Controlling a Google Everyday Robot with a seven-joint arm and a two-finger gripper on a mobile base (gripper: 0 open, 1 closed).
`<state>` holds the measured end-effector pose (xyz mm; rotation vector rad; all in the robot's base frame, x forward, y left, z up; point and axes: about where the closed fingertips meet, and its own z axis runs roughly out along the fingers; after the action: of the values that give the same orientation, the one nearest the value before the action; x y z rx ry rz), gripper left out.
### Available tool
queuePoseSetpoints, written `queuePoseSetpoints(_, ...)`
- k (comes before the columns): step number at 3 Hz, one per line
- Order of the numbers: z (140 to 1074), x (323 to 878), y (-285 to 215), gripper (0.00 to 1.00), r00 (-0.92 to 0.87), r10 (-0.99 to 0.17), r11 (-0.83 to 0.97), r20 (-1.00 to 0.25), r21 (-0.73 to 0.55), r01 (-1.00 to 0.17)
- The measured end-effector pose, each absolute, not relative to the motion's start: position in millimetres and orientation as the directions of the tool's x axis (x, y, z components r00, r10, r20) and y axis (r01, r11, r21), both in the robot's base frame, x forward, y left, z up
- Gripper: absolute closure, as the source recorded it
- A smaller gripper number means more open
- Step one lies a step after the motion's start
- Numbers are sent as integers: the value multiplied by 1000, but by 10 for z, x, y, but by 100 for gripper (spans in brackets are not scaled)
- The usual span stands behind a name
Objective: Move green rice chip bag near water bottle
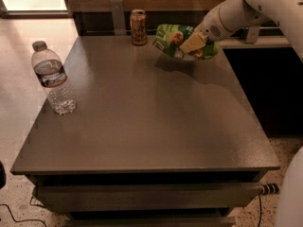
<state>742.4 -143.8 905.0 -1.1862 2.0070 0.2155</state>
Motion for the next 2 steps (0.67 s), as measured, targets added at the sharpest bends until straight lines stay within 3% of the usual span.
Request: queuePoseSetpoints(2, 9411, 6756, -1157, 100, -205, -667, 537, -716, -272, -799)
